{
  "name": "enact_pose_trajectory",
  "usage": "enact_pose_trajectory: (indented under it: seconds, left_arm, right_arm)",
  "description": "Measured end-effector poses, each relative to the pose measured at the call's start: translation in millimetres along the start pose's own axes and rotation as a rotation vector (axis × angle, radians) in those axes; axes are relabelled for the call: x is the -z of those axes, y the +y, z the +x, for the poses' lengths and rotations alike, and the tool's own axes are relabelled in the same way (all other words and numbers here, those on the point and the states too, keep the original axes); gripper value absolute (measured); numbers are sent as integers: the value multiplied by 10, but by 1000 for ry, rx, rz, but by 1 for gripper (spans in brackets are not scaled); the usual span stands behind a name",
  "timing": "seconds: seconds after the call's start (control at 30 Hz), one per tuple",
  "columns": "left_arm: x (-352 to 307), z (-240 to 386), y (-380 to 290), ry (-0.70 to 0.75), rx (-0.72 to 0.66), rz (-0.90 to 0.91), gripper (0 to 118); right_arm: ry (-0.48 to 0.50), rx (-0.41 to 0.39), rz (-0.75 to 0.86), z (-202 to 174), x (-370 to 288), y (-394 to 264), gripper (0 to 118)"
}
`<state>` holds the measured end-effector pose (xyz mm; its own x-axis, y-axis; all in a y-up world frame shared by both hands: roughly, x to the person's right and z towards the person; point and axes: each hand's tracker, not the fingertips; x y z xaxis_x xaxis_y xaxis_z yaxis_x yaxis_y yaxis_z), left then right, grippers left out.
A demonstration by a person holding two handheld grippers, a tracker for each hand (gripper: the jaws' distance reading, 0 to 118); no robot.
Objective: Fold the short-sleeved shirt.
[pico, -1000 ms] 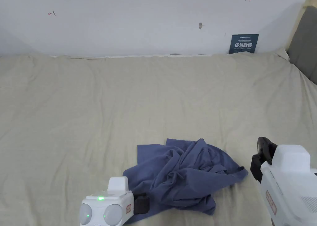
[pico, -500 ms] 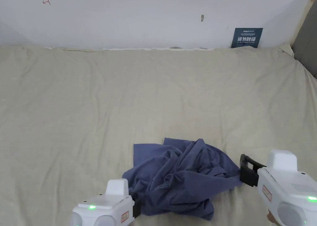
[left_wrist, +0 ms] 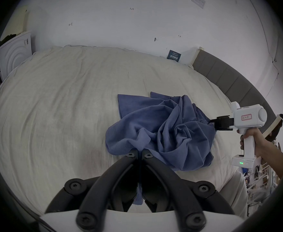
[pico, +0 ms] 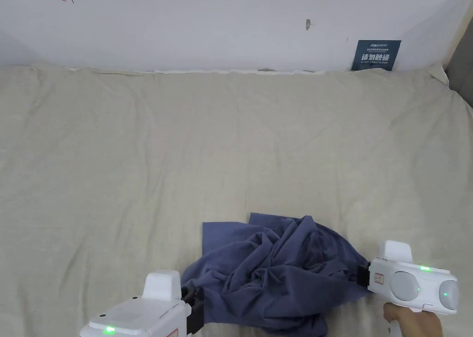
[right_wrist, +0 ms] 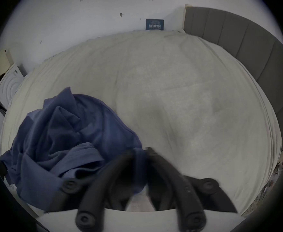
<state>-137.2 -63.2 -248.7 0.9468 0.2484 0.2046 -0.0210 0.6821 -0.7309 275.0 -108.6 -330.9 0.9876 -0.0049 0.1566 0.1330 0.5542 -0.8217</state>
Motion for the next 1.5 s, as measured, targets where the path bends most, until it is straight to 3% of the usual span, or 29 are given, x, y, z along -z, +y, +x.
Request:
enact_pose_trajectory:
  seconds: [0.33,0.57,0.77,0.9,1.23,1.5]
  left_arm:
    - [-315,-372,568,1,-149,168,3]
    - [-806,-774,1683,100,-103,355,3]
    - [-1306,-945,2574,196,-85,525,3]
    - [-1522,-1068,3114,293,-98,598,3]
    - [-1477,-1425,3818,403,-88,630,3]
    - [-930,-1666,3399,415,-77,524,3]
  right_arm:
    - [-3,-189,315,-70,-1113,476,10]
    - [37,-223,549,-239,-1921,1237,9]
    - [14,-245,712,-412,-2365,1937,8]
    - [-53,-260,794,-478,-2569,2400,8]
    - [9,-166,779,-425,-2395,2906,8]
    - [27,-170,687,-409,-1840,2574,8]
